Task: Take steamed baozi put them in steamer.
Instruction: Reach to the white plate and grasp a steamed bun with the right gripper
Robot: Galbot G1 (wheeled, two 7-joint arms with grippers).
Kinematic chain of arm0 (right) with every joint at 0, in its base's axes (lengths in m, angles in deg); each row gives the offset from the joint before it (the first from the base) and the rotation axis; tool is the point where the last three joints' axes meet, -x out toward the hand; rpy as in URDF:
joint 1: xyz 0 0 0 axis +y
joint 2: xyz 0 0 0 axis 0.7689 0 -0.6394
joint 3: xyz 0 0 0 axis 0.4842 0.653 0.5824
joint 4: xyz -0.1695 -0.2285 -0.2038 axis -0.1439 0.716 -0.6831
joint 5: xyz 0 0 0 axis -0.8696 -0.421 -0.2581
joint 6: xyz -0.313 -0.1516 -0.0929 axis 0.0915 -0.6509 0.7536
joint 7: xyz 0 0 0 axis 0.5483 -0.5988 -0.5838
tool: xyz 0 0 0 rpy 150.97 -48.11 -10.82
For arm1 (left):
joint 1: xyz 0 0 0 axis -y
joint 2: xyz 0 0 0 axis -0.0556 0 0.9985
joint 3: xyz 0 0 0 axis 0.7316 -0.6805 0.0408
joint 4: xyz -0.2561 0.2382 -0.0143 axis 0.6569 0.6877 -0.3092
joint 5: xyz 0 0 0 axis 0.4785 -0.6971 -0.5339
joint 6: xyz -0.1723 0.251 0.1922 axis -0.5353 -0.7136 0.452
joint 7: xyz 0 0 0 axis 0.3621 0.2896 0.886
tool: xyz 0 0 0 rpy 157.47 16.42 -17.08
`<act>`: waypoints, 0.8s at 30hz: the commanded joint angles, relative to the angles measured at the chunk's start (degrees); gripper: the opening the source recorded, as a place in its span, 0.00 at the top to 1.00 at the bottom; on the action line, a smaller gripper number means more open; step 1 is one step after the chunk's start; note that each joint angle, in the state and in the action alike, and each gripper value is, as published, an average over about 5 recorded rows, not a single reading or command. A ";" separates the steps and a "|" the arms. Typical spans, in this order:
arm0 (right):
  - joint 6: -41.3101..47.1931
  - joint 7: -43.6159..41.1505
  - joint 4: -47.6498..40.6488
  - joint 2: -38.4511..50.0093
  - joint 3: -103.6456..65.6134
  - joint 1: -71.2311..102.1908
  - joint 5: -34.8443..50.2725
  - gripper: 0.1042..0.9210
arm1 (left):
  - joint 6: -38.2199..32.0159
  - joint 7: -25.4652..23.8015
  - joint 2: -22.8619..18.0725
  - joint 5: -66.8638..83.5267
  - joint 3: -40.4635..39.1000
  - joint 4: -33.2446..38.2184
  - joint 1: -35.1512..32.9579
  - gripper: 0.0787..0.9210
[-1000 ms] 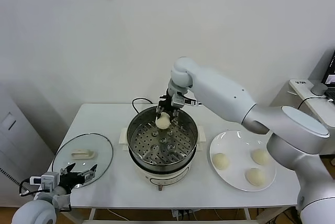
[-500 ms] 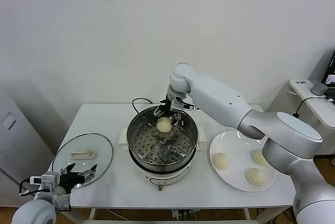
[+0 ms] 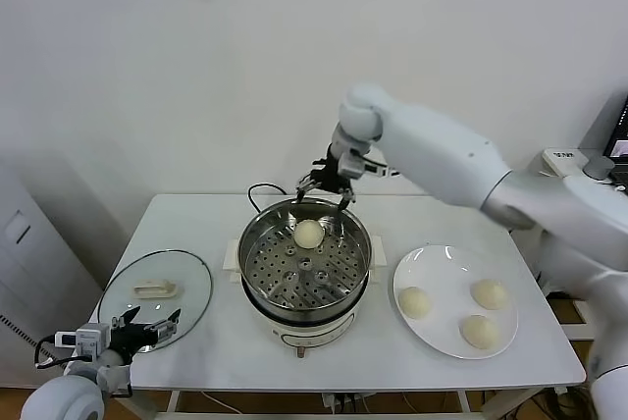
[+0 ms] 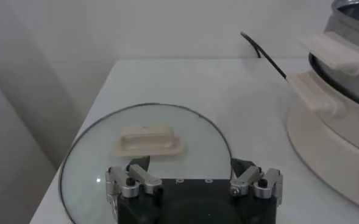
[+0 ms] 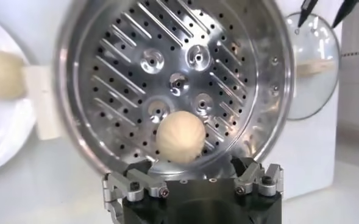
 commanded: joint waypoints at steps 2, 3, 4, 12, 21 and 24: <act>35.99 -2.65 6.36 12.40 20.95 -16.08 23.50 0.12 | 0.01 0.00 0.11 0.00 0.09 0.07 -0.15 0.12; 38.97 -2.81 7.08 13.73 23.31 -17.40 25.23 0.12 | 0.00 0.00 0.14 0.01 0.11 0.06 -0.16 0.12; 41.52 -2.87 7.75 14.86 25.24 -18.47 26.49 0.12 | -0.02 -0.01 0.15 0.02 0.12 0.04 -0.16 0.12; 52.90 -2.58 12.04 20.81 30.72 -17.05 31.34 0.12 | 0.00 0.10 -0.50 0.02 0.80 0.71 -1.04 0.12; 57.13 2.55 12.87 22.88 28.03 -5.96 31.94 0.12 | 0.03 0.19 -1.40 -0.14 1.29 1.29 -2.03 0.12; 58.34 4.59 12.97 23.04 26.47 -2.84 31.32 0.12 | -0.03 0.17 -1.37 -0.14 1.37 1.14 -2.13 0.12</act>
